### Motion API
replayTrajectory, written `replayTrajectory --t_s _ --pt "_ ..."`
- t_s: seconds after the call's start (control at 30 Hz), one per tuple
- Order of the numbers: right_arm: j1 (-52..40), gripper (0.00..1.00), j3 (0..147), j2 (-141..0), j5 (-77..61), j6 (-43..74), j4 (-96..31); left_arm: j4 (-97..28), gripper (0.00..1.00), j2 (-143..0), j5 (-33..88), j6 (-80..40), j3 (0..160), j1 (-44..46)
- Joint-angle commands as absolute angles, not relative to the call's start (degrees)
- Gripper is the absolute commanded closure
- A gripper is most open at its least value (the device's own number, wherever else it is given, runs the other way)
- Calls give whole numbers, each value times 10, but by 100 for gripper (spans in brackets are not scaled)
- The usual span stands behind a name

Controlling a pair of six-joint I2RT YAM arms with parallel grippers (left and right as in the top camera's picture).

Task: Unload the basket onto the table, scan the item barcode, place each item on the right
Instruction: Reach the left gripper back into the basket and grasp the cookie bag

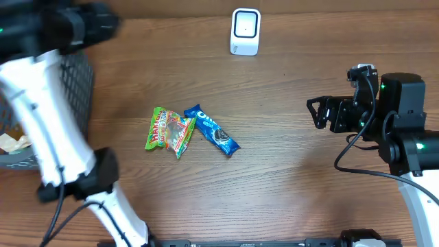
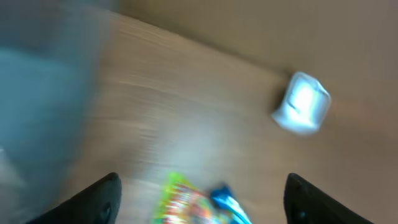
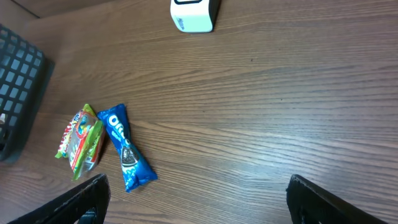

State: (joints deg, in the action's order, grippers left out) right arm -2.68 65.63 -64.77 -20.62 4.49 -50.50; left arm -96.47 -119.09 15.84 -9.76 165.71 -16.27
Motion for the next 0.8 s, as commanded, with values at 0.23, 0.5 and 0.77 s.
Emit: replayTrajectory --t_s 0.23,0.5,0.77 --pt "-29 9 675 -644 -207 47 -536 -968 11 -1169 22 -171 1570 -356" --pt "-29 9 675 -644 -206 47 -535 -921 0 -1169 -65 -215 1338 -394" --pt "-29 9 675 -644 -206 47 -542 -821 2 -1169 -82 -215 1171 -413"
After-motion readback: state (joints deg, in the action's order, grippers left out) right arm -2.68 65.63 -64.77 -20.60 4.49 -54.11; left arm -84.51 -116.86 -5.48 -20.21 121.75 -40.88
